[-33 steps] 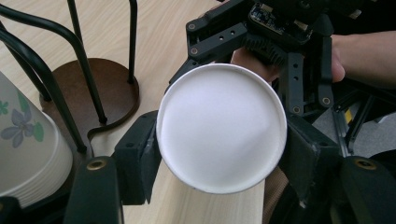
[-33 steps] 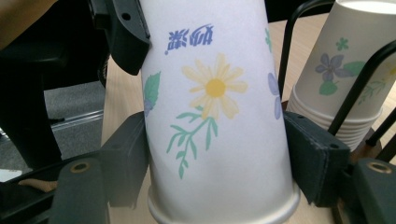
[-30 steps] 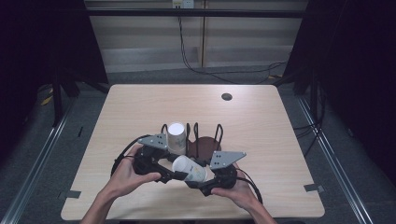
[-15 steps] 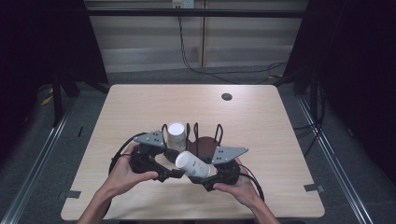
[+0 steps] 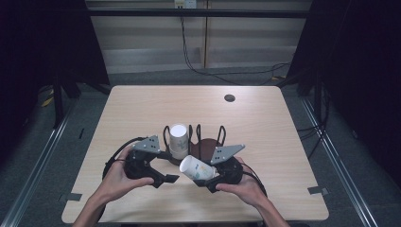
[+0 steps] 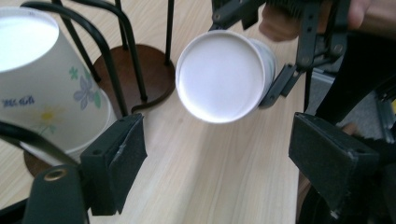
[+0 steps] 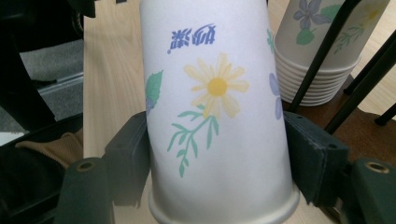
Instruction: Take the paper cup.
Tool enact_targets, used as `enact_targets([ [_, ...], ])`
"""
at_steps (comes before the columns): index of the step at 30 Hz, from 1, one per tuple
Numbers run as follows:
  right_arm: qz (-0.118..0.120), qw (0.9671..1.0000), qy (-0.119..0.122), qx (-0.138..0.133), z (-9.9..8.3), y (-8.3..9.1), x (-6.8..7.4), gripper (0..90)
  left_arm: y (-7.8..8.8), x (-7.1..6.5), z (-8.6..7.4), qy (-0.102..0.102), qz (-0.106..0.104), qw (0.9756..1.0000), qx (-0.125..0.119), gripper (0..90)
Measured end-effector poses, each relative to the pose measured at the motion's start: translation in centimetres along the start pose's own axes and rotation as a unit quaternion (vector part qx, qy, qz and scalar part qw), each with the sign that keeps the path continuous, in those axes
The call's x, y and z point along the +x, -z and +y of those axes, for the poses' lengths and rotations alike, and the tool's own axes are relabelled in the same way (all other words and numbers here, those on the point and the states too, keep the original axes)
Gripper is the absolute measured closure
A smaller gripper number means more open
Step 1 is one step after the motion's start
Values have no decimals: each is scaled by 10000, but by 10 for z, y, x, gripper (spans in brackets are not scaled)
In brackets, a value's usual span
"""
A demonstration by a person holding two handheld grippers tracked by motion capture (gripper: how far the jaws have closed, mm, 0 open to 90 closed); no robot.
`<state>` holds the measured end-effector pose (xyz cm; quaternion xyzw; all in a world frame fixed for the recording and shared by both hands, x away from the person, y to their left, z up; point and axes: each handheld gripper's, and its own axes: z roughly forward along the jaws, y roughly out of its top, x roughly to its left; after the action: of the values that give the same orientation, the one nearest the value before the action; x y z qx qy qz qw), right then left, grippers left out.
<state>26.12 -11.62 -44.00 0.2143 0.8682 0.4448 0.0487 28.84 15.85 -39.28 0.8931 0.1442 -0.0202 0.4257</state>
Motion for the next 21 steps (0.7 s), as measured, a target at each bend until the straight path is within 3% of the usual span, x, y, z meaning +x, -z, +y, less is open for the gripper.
enact_targets([
  [3, 15, 9999, -77, 96, 1, -2, -1, 301, 1, 1, -3, -26, 124, 9999, 23, 192],
  [10, 64, 9994, -78, 337, 2, -2, 4, 303, -1, 0, -6, -100, 188, 9998, 62, 193],
  [21, 69, 9975, 85, 696, 8, 2, -1, 304, -7, -1, -10, -203, 305, 9991, 203, 193],
])
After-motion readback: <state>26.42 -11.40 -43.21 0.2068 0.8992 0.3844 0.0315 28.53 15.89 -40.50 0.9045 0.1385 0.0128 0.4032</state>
